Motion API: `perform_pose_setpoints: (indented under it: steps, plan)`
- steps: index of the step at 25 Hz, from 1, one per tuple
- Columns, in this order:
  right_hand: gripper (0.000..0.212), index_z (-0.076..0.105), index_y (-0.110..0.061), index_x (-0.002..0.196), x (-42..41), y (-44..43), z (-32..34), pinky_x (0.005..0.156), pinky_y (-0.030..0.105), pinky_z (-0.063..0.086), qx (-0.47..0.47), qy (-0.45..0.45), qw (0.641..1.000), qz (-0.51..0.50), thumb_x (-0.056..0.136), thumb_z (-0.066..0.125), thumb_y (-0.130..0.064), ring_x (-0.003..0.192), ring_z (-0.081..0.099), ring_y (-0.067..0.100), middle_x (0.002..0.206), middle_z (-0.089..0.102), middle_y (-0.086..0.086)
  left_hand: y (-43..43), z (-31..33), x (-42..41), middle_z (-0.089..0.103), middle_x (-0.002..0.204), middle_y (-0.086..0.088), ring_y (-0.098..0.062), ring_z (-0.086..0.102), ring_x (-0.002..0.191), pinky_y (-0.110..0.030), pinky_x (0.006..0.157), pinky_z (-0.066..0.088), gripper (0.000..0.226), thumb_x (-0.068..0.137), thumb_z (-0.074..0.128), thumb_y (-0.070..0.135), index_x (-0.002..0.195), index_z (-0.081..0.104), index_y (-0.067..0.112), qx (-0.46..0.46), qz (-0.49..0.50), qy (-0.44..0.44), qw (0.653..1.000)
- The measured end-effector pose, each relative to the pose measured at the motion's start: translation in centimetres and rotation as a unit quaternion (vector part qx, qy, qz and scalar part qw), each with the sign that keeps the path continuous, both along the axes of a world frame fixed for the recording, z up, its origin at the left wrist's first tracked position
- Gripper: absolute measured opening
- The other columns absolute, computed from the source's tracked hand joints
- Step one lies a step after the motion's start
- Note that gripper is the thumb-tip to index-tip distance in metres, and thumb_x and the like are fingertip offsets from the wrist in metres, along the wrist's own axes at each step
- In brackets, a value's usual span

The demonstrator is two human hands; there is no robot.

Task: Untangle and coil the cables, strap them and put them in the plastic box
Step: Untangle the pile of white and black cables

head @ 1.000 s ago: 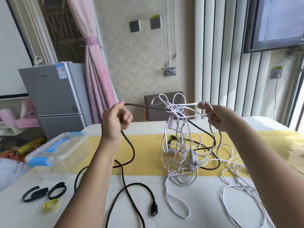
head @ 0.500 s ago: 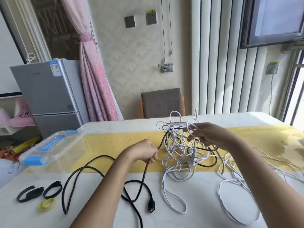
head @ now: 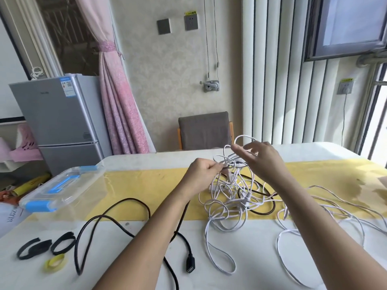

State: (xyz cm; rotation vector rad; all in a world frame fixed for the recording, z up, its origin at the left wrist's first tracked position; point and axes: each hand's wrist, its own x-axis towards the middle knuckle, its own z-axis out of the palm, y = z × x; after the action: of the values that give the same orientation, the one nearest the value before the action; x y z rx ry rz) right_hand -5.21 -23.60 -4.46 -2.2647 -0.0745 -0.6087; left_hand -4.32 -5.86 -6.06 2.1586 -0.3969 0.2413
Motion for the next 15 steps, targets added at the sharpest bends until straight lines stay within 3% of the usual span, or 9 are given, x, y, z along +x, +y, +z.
perform_pose_setpoints:
  steps: [2, 4, 7, 9, 12, 15]
  plan:
    - [0.067, 0.061, -0.025, 0.113, 0.0, 0.7, 0.1, 0.085, 0.032, 0.044, -0.03, 0.032, 0.998, 0.033, 0.069, 0.054, -0.075, 0.099, 0.055, 0.017, 0.108, 0.051, 0.001, 0.0, 1.6, -0.6, 0.038, 0.053, 0.005, -0.005, 0.031, 0.044, -0.025, 0.05, 0.027, 0.035, 0.101, 0.042, 0.021, 0.074, 0.063, 0.017, -0.005, -0.036, -0.021, 0.999]
    - [0.065, 0.065, -0.026, 0.11, 0.5, 1.5, 0.3, 0.078, 0.028, 0.045, -0.052, 0.041, 0.996, 0.063, 0.069, 0.051, -0.075, 0.095, 0.059, 0.014, 0.102, 0.06, 0.0, 0.3, 2.8, -0.8, 0.042, 0.055, 0.007, -0.002, 0.035, 0.045, -0.024, 0.053, 0.03, 0.035, 0.101, 0.036, 0.017, 0.071, 0.054, 0.017, -0.001, -0.044, -0.026, 0.999]
    - [0.05, 0.069, -0.019, 0.097, 0.5, 2.2, 0.9, 0.052, 0.016, 0.04, 0.051, 0.097, 0.976, 0.19, 0.083, 0.05, -0.063, 0.054, 0.053, 0.002, 0.073, 0.059, -0.002, 0.9, 3.7, -1.3, 0.031, 0.052, 0.005, -0.011, 0.028, 0.049, -0.03, 0.053, 0.022, 0.036, 0.089, 0.043, 0.025, 0.053, 0.04, 0.025, -0.044, -0.047, -0.038, 0.997]
    - [0.044, 0.068, -0.015, 0.095, 0.8, 2.0, 0.6, 0.049, 0.018, 0.035, 0.089, 0.167, 0.953, 0.239, 0.088, 0.052, -0.055, 0.048, 0.04, 0.008, 0.066, 0.047, 0.0, 1.2, 4.1, -1.8, 0.023, 0.055, -0.005, -0.019, 0.022, 0.054, -0.033, 0.055, 0.018, 0.042, 0.084, 0.049, 0.035, 0.045, 0.035, 0.027, -0.052, -0.06, -0.068, 0.995]
    - [0.025, 0.071, -0.023, 0.087, 1.5, 2.0, -0.4, 0.052, 0.017, 0.04, -0.014, 0.168, 0.959, 0.226, 0.086, 0.063, -0.047, 0.052, 0.044, 0.01, 0.062, 0.054, -0.006, 1.2, 4.4, -2.5, 0.025, 0.049, -0.004, -0.015, 0.022, 0.048, -0.026, 0.05, 0.021, 0.051, 0.091, 0.056, 0.03, 0.046, 0.033, 0.024, -0.066, -0.1, -0.063, 0.991]
    - [0.012, 0.071, -0.021, 0.083, 2.0, 3.0, -2.1, 0.055, 0.018, 0.035, -0.116, 0.072, 0.977, 0.165, 0.08, 0.073, -0.033, 0.061, 0.051, 0.006, 0.07, 0.051, -0.01, 1.5, 5.3, -3.2, 0.048, 0.049, -0.015, -0.008, 0.026, 0.041, -0.016, 0.042, 0.024, 0.048, 0.092, 0.055, 0.028, 0.045, 0.051, 0.02, -0.129, -0.122, -0.026, 0.984]
